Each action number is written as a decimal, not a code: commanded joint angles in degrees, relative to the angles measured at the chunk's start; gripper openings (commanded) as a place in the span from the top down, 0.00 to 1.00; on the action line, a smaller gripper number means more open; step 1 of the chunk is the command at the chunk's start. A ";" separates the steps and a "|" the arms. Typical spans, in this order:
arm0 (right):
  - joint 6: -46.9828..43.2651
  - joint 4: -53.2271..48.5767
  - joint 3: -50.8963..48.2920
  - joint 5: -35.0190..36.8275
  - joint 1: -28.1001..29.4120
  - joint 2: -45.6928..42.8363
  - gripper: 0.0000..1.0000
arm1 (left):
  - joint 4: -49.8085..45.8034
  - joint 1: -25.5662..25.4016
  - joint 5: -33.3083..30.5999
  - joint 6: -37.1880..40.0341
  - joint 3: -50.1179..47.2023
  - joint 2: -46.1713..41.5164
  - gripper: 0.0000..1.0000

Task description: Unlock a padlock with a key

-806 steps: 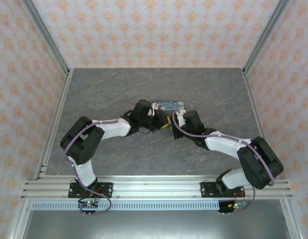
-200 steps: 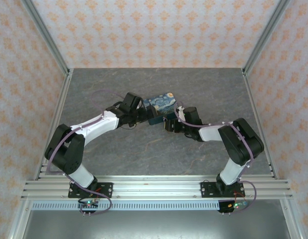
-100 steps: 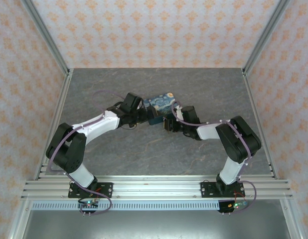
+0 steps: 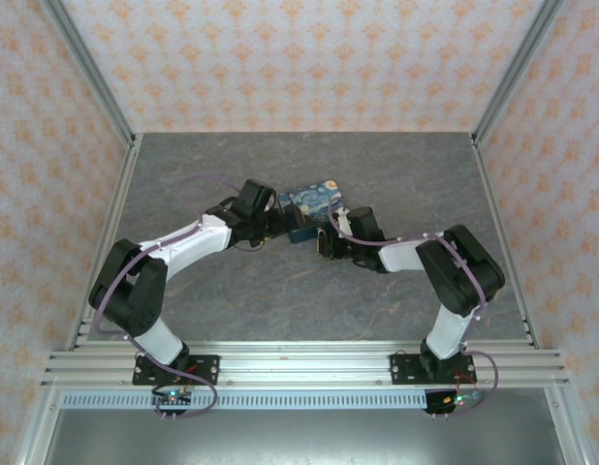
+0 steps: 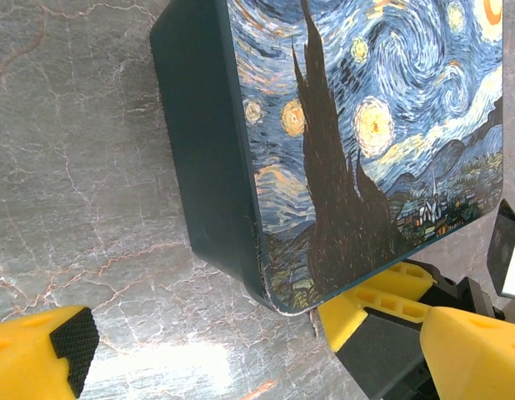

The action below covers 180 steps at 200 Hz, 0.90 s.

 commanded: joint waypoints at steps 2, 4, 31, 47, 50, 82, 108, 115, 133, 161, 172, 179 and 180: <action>-1.49 -2.44 -0.78 2.52 0.32 -0.98 0.75 | 1.06 0.65 0.21 -0.57 0.35 0.15 0.00; -1.48 -2.41 -0.91 2.65 0.29 -1.02 0.75 | 1.09 0.63 0.15 -0.54 0.35 0.17 0.00; -1.34 -2.15 -2.32 3.32 -0.25 -2.19 0.77 | 1.03 0.85 0.31 -0.38 0.42 0.13 0.00; -1.24 -1.87 -2.91 3.49 -0.42 -2.61 0.79 | 1.08 0.88 0.36 -0.29 0.53 0.26 0.00; -1.17 -1.80 -3.04 3.56 -0.52 -2.70 0.80 | 1.07 0.94 0.43 -0.29 0.53 0.25 0.00; -0.50 -0.87 -4.21 3.62 -1.06 -3.41 0.89 | 0.73 1.02 0.31 0.10 0.80 0.33 0.00; 0.21 -0.16 -4.65 3.49 -1.57 -3.53 0.93 | 0.28 0.94 -0.04 0.70 1.14 0.35 0.00; 0.41 -0.03 -4.64 3.28 -1.66 -3.58 0.94 | -0.04 0.98 -0.31 0.89 1.34 0.35 0.00; 1.24 0.56 -4.87 2.88 -1.76 -3.52 0.96 | -1.39 1.00 -1.47 1.79 1.81 0.21 0.00; 3.52 2.71 -5.62 2.63 -1.77 -3.49 0.97 | -4.76 0.77 -5.39 3.84 3.28 0.06 0.00; 4.37 3.36 -5.85 2.55 -1.77 -3.42 0.97 | -6.25 0.40 -7.55 4.84 4.07 0.01 0.00; 4.83 3.80 -6.05 2.66 -1.77 -3.41 0.97 | -7.44 0.09 -9.24 5.51 4.69 0.15 0.00; 4.82 3.86 -6.06 2.69 -1.77 -3.41 0.97 | -7.61 -0.01 -9.47 5.59 4.76 0.21 0.00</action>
